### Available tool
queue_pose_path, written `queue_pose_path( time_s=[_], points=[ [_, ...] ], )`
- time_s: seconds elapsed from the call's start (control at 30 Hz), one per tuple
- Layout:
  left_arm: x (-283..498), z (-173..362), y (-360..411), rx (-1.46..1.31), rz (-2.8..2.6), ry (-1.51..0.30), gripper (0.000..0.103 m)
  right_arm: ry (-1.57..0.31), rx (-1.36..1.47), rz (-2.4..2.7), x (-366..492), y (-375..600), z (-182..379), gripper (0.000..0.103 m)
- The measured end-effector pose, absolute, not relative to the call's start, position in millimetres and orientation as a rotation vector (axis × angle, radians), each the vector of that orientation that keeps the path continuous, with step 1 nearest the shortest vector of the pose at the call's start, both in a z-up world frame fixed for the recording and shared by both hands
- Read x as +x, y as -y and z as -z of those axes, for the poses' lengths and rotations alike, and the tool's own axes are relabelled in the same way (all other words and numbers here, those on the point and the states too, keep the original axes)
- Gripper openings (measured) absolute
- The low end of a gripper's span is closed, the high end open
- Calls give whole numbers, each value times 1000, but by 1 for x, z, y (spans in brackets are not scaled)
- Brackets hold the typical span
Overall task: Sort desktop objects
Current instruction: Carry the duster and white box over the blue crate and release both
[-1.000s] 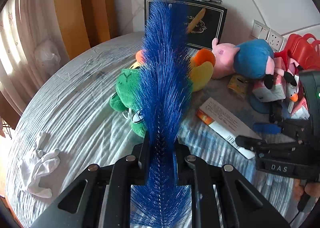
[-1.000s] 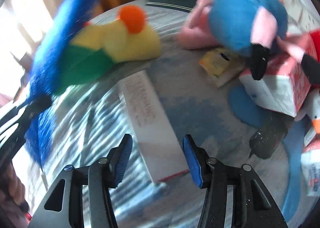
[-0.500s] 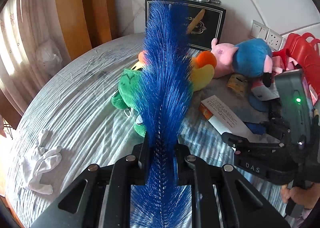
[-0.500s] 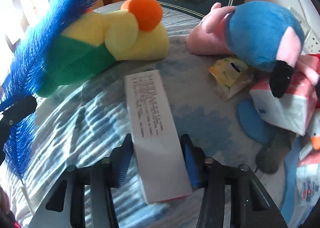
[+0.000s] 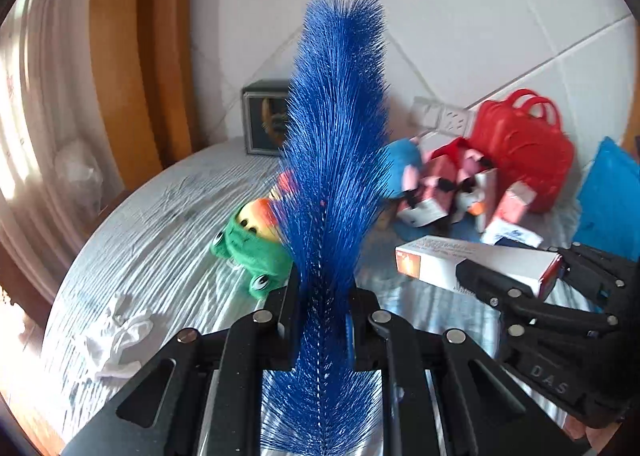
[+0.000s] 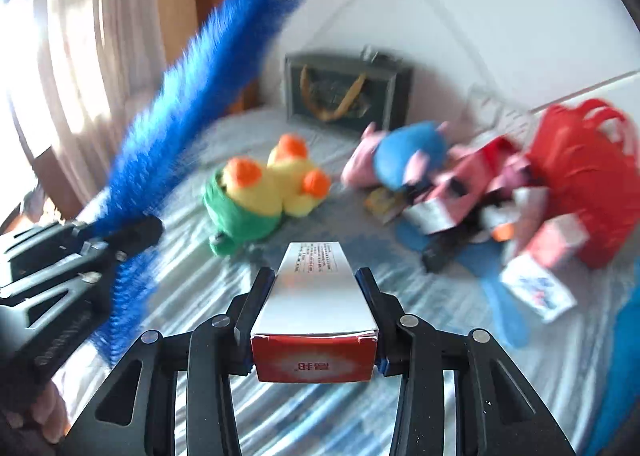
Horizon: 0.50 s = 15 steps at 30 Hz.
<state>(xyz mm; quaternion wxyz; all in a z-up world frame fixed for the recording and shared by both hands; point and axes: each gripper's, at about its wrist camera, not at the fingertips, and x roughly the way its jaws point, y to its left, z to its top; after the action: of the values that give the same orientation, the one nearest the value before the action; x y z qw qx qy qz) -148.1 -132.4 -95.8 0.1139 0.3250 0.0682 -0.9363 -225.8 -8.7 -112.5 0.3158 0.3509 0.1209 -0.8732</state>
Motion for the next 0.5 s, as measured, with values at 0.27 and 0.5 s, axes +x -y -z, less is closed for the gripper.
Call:
queue_pose_path(
  time_s=[0.27, 0.5],
  points=[
    [-120, 30, 77, 864, 3004, -101, 16, -216, 757, 2615, -159, -60, 14, 41],
    [-108, -29, -14, 755, 3244, -9, 16, -153, 619, 2890, -112, -140, -48, 41]
  ],
)
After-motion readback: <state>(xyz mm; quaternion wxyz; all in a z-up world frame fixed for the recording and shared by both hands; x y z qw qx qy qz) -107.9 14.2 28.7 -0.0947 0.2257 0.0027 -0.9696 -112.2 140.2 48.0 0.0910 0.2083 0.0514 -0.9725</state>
